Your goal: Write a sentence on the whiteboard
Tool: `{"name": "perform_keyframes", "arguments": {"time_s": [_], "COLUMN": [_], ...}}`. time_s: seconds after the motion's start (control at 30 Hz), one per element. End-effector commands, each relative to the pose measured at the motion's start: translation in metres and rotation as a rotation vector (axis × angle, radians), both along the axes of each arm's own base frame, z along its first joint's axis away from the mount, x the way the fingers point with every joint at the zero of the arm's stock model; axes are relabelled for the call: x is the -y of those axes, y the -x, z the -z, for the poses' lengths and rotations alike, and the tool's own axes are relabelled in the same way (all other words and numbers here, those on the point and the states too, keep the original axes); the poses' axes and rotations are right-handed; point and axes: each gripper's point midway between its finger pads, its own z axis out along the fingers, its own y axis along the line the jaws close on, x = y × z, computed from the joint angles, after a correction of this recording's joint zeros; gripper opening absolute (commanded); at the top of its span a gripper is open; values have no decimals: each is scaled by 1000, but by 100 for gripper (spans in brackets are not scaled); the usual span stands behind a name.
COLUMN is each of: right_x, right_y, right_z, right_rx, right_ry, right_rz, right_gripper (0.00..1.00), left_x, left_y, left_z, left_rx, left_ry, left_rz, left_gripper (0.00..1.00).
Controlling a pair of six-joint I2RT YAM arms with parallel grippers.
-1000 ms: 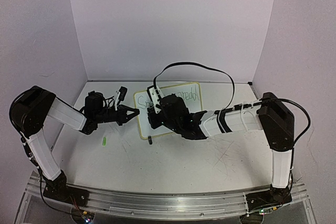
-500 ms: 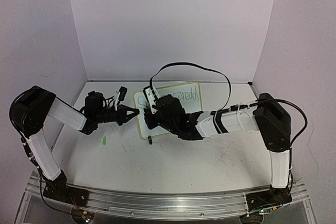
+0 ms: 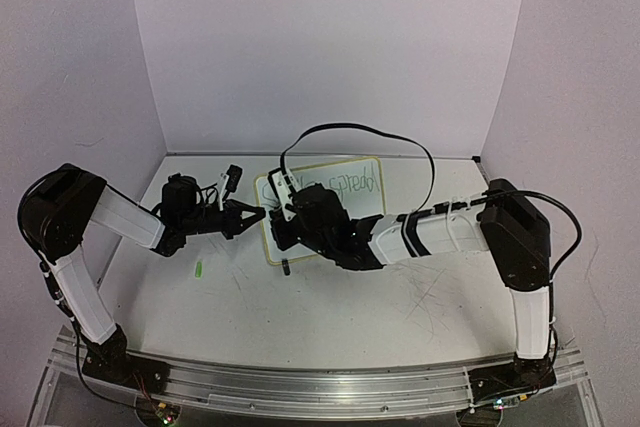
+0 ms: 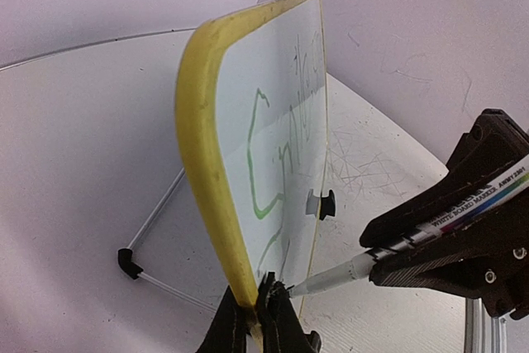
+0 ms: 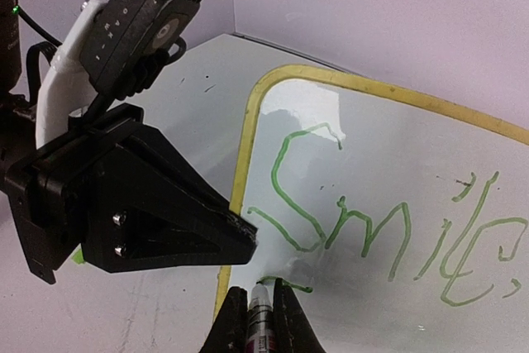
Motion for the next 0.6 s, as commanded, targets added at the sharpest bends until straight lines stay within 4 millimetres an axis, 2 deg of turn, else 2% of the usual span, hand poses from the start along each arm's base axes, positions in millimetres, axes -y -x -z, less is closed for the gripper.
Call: {"name": "perform_keyframes", "arguments": {"time_s": [0.0,0.33,0.43,0.57], "right_x": [17,45,45,35], "right_y": [-4,-3,1,5], "right_z": [10,19,23,31], "right_rx": [-6,-19,-35,-53], "right_ry": [31,53,53,52], "right_rz": [70,161,145,106], "right_gripper": [0,0,0,0], "left_x": [-19,-19,-19,-19], "left_y": [-12,-11,-12,-12], "left_z": [38,37,37,37], "left_rx": [-9,-9,-9,-8], "left_ry": [-150,-148,-148,-148], "left_rz": [-102,-100,-100,-100], "left_gripper": [0,0,0,0]}}
